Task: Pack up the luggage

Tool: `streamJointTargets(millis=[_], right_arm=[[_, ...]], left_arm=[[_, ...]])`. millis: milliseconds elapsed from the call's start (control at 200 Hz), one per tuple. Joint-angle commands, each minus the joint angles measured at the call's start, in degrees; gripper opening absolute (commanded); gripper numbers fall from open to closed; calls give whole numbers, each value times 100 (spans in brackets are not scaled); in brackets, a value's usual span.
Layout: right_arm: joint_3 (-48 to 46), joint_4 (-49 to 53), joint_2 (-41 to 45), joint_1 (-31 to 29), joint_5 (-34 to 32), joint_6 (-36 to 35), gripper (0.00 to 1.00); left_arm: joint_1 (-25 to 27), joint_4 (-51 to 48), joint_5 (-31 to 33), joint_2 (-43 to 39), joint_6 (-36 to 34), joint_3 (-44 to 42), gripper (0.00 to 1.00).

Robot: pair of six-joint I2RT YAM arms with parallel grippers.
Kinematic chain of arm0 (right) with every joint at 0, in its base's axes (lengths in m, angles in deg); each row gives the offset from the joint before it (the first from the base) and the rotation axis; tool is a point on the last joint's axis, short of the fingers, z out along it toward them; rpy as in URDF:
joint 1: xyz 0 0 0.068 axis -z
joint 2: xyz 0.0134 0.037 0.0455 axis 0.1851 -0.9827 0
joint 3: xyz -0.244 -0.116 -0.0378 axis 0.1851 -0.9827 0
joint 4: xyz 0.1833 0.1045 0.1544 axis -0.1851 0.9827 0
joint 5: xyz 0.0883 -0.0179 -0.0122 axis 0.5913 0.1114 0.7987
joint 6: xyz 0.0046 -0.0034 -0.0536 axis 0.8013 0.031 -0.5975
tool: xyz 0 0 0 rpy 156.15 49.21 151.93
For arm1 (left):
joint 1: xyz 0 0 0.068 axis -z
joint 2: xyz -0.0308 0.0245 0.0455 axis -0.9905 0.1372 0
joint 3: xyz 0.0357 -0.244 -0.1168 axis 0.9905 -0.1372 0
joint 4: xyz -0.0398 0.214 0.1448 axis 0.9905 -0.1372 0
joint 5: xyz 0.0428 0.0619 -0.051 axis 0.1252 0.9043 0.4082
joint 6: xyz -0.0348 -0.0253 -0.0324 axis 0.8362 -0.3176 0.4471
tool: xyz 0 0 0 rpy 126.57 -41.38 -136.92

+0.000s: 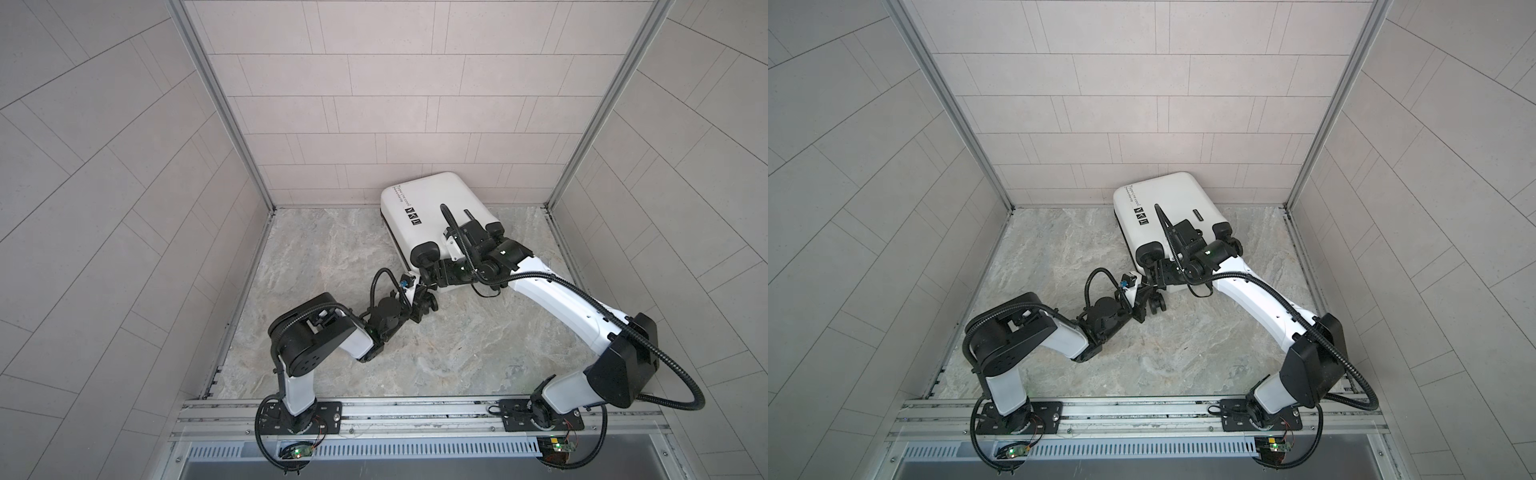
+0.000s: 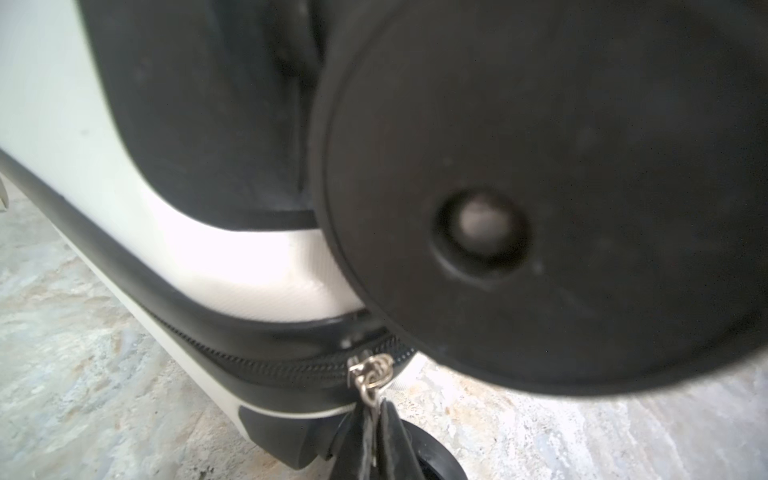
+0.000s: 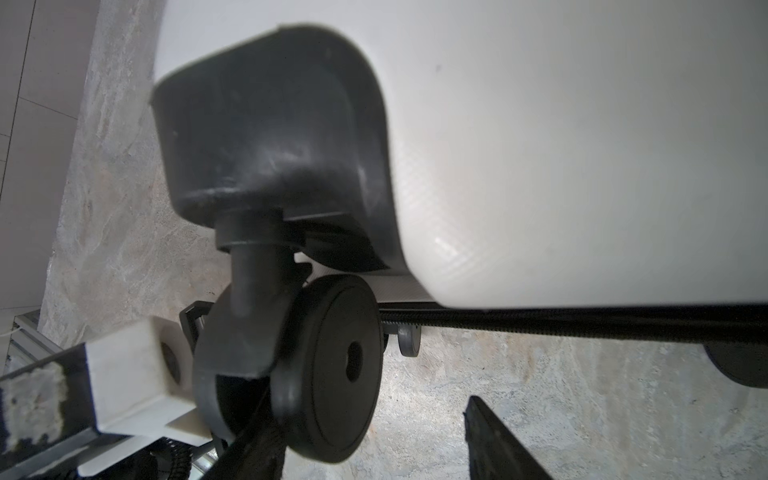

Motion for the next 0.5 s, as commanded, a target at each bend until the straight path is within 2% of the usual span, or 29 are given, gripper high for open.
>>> streamJointTargets(millis=[0,495], right_arm=[[-48,38,193,-2,71,12,69],[257,-56,-22,-177,290,115,70]], left_arm=[[-34,353,-133,-120,-42,133,0],[-34,361,-506,-480,-116,-290,0]])
